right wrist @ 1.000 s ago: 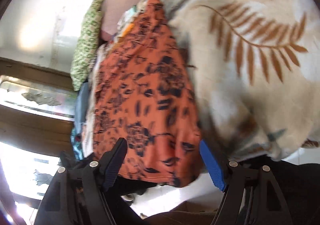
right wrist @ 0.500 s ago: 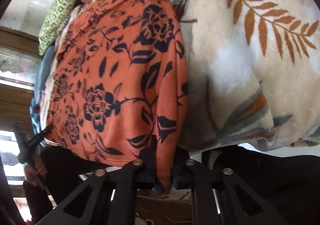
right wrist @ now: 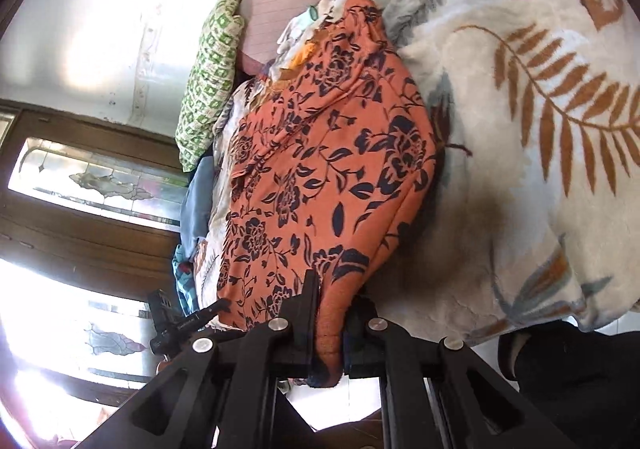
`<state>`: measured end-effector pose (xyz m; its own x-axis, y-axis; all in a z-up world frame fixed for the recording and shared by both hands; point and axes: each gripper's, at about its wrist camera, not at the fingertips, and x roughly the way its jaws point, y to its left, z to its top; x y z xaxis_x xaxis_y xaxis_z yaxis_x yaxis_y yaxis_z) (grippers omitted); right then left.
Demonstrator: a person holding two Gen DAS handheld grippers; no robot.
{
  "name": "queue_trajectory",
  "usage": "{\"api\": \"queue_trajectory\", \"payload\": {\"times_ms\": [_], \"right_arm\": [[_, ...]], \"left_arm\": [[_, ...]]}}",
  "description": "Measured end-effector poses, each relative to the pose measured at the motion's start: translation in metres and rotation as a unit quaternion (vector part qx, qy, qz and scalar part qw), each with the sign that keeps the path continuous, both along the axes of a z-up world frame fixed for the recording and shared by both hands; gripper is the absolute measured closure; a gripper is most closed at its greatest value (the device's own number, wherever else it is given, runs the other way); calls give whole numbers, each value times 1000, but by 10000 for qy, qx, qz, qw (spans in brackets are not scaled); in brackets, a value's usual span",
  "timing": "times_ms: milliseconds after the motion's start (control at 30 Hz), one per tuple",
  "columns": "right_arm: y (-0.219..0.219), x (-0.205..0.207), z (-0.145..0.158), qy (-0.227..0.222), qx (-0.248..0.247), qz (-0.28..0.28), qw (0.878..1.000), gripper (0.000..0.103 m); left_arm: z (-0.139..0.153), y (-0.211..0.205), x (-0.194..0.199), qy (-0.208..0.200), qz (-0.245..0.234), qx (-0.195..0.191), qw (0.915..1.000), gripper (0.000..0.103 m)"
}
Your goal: Fold small clothes
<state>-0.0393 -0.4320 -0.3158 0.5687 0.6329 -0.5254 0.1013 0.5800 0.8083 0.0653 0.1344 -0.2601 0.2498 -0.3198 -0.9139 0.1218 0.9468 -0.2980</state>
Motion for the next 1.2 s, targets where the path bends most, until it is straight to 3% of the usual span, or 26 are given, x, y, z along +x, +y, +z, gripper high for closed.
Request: {"api": "queue_trajectory", "payload": {"times_ms": [200,233,267,367,533,667,833,1033,1200], "right_arm": [[-16,-13,-20,227,64,-135,9996,94],[-17,-12,-23,257,93,-139,9995,94],[-17,-12,-26,280,118,-138,9994,94],[-17,-10,-30,318,167,-146,9992,94],[-18,-10,-29,246,344,-100,9991,94],[-20,-10,-15,10,582,-47,9983,94],[-26,-9,7,-352,777,-91,9963,94],[-36,-5,11,-305,670,-198,9971,94],[-38,-6,-2,-128,836,-183,9962,94]], "left_arm": [[-12,-5,2,4,25,142,9999,50],[-10,-6,1,-68,-7,174,9998,60],[-9,-8,1,-163,-90,232,9996,79],[-8,-7,1,-167,-159,-9,9997,94],[6,-11,-4,-358,-444,-43,9984,95],[26,-4,6,-355,-377,-753,9958,95],[55,4,22,-534,-263,-1376,9887,95],[78,4,24,-785,-354,-1315,9876,95],[74,-2,24,-627,-411,-1427,9869,95]]}}
